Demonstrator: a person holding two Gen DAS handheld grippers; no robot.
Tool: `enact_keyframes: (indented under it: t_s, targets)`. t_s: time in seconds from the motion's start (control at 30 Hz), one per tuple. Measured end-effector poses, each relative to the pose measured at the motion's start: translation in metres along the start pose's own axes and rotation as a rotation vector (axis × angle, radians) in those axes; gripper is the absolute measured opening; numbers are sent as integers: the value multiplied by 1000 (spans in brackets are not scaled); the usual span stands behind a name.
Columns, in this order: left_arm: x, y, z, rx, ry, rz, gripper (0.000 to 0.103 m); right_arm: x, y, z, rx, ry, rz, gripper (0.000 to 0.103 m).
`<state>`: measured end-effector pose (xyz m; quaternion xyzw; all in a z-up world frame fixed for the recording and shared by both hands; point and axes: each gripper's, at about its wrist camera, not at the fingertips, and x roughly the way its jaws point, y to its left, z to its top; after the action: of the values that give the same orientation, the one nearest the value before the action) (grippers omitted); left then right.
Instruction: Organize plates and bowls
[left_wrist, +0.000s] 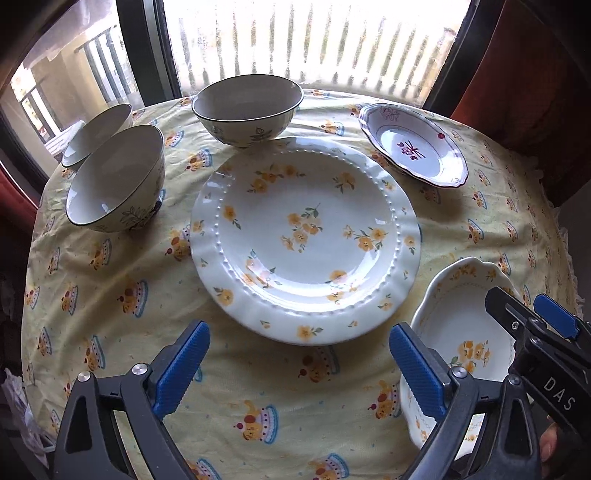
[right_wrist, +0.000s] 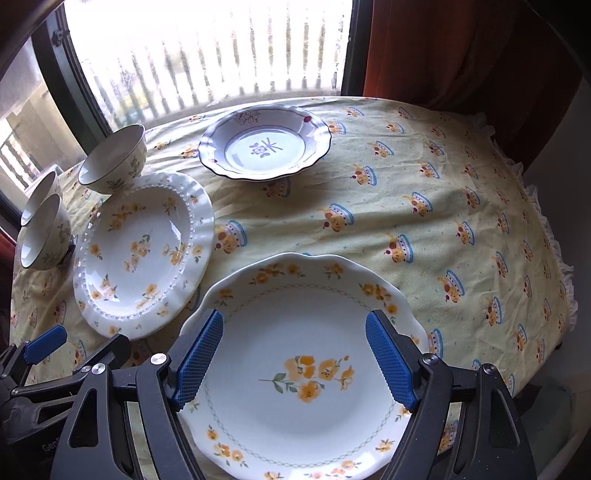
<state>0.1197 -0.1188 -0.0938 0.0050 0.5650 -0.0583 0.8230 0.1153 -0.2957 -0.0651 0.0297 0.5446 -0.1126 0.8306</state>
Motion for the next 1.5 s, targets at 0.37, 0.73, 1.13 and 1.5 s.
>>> enact_keyframes:
  t_s: [0.37, 0.73, 1.13, 1.5]
  targets:
    - [21, 32, 37, -11, -15, 47, 99, 22, 57, 38, -26, -28, 73, 82]
    - [74, 46, 62, -83, 35, 94, 89, 80, 82, 68, -65, 3, 98, 75]
    - [89, 41, 57, -53, 50, 88, 84, 112, 88, 73, -58, 64, 91, 68]
    - [79, 57, 38, -16, 98, 100, 82, 101, 99, 52, -55, 127, 109, 68]
